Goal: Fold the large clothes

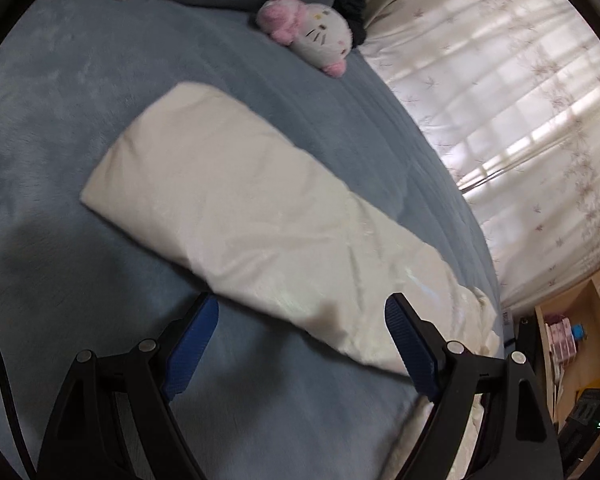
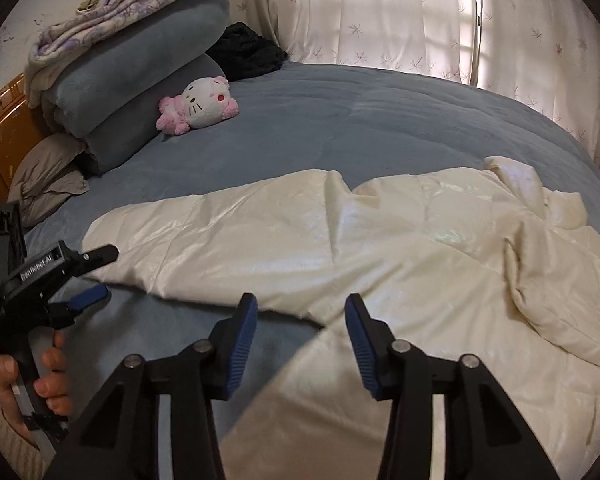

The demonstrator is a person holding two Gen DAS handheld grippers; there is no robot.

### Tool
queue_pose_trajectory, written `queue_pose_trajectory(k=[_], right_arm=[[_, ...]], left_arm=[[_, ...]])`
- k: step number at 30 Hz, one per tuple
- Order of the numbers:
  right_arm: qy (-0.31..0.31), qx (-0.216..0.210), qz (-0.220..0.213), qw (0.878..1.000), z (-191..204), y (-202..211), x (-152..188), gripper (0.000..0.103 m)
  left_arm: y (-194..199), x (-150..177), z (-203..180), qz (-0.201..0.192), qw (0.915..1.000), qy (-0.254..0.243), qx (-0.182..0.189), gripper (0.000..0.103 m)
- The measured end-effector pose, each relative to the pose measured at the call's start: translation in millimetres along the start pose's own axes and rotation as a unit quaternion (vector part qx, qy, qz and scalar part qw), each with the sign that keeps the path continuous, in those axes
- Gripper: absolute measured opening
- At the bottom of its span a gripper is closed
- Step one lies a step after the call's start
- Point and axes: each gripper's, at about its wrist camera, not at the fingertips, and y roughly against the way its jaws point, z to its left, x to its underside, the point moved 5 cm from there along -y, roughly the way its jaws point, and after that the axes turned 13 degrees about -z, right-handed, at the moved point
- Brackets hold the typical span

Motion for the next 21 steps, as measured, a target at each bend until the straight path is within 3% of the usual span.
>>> queue_pose_trajectory(k=[4,6,8,10,14,17,21], right_arm=[[-0.009,0.003,0.013,1.0,-2.3,-20.7,1.5,0.04],[-0.019,0.002,0.022,1.0,-6.3,-25.4,5.7,0.039],[-0.026,0.003,0.027,0.999,-10.2,-26.6,10.4,0.039],[-0.04,0.002,0.033,0.999,-17.3,-23.7,15.6,0.039],[-0.062,0.001,0.035,0.997,-31.4,-8.7,21.5,0.039],[-0.085,0.006,0.026,0.996,-52.9,15.3,25.6,0.039],[-0.122,0.019,0.007,0.992,-89.6,49.3,29.5,0.039]], left_arm=[[-24.4,-1.6,5.8,-0.002,0.9999,0.006,-0.013,0.084],[-28.7,-4.6,5.7,-0.01,0.9997,0.007,-0.019,0.077],[-35.3,-9.7,5.7,-0.012,0.9993,0.005,-0.036,0.06],[-42.5,-14.3,7.5,-0.009,0.9981,-0.002,-0.061,0.015],[-33.4,-27.8,-10.1,-0.02,0.9973,-0.018,-0.069,0.007],[-11.4,-35.0,-52.3,-0.052,0.9935,-0.072,-0.071,0.005],[19.4,-42.9,-133.2,-0.081,0.9854,-0.145,-0.038,0.005]])
